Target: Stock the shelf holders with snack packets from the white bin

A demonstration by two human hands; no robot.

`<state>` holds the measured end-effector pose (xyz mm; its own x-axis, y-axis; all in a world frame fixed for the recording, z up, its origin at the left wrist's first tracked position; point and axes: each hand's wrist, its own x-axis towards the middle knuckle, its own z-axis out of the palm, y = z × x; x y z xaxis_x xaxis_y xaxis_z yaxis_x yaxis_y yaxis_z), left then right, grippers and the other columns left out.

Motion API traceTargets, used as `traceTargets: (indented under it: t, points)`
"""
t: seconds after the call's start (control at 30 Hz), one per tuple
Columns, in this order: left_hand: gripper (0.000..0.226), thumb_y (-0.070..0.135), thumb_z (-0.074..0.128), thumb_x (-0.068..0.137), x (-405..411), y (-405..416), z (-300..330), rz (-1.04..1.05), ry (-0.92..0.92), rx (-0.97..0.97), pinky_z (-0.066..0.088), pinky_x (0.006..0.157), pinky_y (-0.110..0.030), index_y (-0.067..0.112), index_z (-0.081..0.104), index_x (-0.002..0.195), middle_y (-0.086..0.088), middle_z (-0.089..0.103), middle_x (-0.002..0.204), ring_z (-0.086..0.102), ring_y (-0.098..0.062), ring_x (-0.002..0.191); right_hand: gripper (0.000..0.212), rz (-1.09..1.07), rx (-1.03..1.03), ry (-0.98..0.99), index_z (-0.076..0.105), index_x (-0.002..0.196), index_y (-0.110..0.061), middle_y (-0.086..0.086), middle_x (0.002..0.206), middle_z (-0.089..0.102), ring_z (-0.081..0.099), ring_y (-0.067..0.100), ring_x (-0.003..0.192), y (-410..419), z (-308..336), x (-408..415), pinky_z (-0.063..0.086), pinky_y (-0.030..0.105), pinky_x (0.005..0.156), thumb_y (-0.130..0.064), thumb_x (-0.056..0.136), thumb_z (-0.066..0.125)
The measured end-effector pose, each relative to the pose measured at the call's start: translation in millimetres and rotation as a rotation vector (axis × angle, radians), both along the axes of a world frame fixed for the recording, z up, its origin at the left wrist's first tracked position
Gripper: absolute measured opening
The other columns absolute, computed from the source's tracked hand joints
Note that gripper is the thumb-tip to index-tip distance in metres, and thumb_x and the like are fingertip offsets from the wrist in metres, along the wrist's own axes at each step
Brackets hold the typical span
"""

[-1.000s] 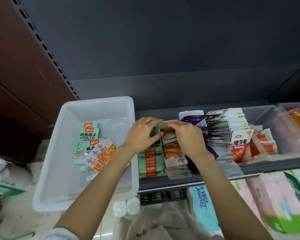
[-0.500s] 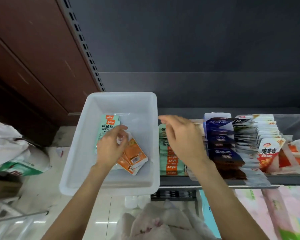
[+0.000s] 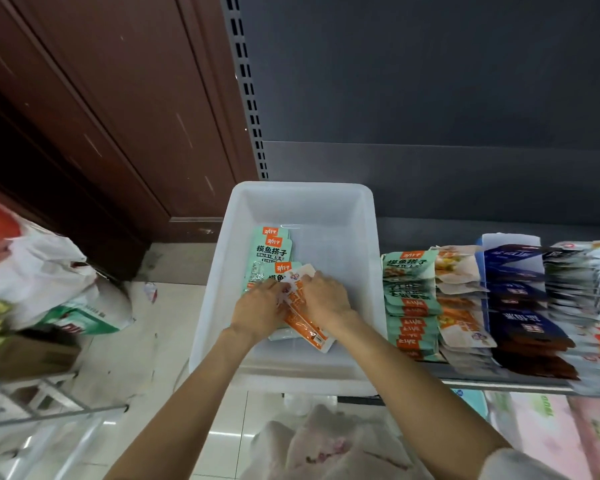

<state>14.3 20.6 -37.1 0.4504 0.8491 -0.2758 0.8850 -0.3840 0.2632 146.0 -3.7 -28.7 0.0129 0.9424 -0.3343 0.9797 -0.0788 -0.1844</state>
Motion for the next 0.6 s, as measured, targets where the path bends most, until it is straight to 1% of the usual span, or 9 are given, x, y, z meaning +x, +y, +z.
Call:
traceTargets:
  t: [0.07,0.13,0.17,0.23,0.27,0.33,0.47,0.53,0.6]
  points:
    - [0.038,0.031,0.049,0.094,1,1,8,0.074,-0.06,-0.061,0.043,0.094,-0.034,0.02,0.05,0.131,-0.001,0.054,0.131,0.051,-0.022,0.117,0.032,-0.061,0.084,0.089,0.043,0.126,-0.009,0.012,0.117,0.058,0.062,0.026,0.096,-3,12,5,0.05,0.033,0.074,-0.023,0.098,0.047]
    - [0.038,0.037,0.049,0.095,4,4,24,0.246,-0.307,-0.193,0.046,0.086,-0.03,0.018,0.053,0.129,0.002,0.059,0.122,0.057,-0.018,0.106,0.026,-0.242,0.216,0.327,0.043,0.124,-0.011,0.009,0.116,0.062,0.065,0.024,0.091,-6,29,14,0.052,0.032,0.065,-0.014,0.098,0.044]
    - [0.038,0.039,0.05,0.095,7,4,35,0.352,-0.501,-0.295,0.047,0.08,-0.026,0.018,0.054,0.126,0.004,0.061,0.118,0.059,-0.015,0.101,0.025,-0.367,0.262,0.547,0.044,0.123,-0.013,0.008,0.117,0.063,0.065,0.021,0.089,-10,38,18,0.053,0.03,0.064,-0.011,0.098,0.043]
    - [0.036,0.041,0.052,0.092,14,2,61,0.502,-0.903,-0.502,0.05,0.071,-0.018,0.02,0.059,0.12,0.005,0.067,0.113,0.065,-0.011,0.093,0.022,-0.588,0.291,1.085,0.048,0.116,-0.019,0.007,0.116,0.064,0.065,0.015,0.091,-22,58,27,0.056,0.03,0.07,-0.006,0.097,0.045]
    - [0.033,0.04,0.053,0.091,18,0,72,0.506,-1.017,-0.544,0.052,0.068,-0.017,0.021,0.061,0.117,0.005,0.069,0.108,0.067,-0.01,0.09,0.022,-0.669,0.288,1.291,0.049,0.111,-0.021,0.006,0.114,0.065,0.065,0.015,0.095,-28,68,32,0.056,0.03,0.073,-0.004,0.096,0.046]
    - [0.024,0.031,0.058,0.09,30,-4,92,0.411,-1.104,-0.532,0.053,0.066,-0.018,0.02,0.064,0.111,0.004,0.07,0.103,0.068,-0.011,0.088,0.024,-0.743,0.298,1.481,0.052,0.104,-0.025,0.002,0.109,0.067,0.065,0.014,0.098,-41,84,43,0.055,0.028,0.072,-0.003,0.095,0.049]
    - [0.019,0.014,0.068,0.083,64,-4,116,0.158,-1.058,-0.466,0.054,0.064,-0.022,0.016,0.064,0.101,0.004,0.067,0.097,0.069,-0.012,0.081,0.021,-0.772,0.431,1.471,0.054,0.108,-0.024,-0.007,0.101,0.07,0.067,0.009,0.094,-61,101,72,0.055,0.026,0.075,-0.008,0.094,0.052]
    - [0.015,0.012,0.071,0.081,86,-4,122,0.024,-1.011,-0.332,0.054,0.063,-0.023,0.023,0.064,0.089,0.009,0.067,0.088,0.067,-0.009,0.076,0.016,-0.714,0.588,1.325,0.056,0.106,-0.023,-0.009,0.101,0.07,0.066,0.005,0.094,-74,110,91,0.052,0.02,0.077,-0.012,0.095,0.053]
    - [0.022,0.01,0.072,0.08,112,-8,127,-0.099,-0.992,-0.185,0.051,0.062,-0.019,0.029,0.061,0.081,0.014,0.065,0.082,0.063,-0.003,0.07,0.015,-0.653,0.769,1.025,0.06,0.107,-0.02,-0.012,0.1,0.067,0.066,0.005,0.092,-87,118,118,0.05,0.014,0.074,-0.018,0.093,0.057]
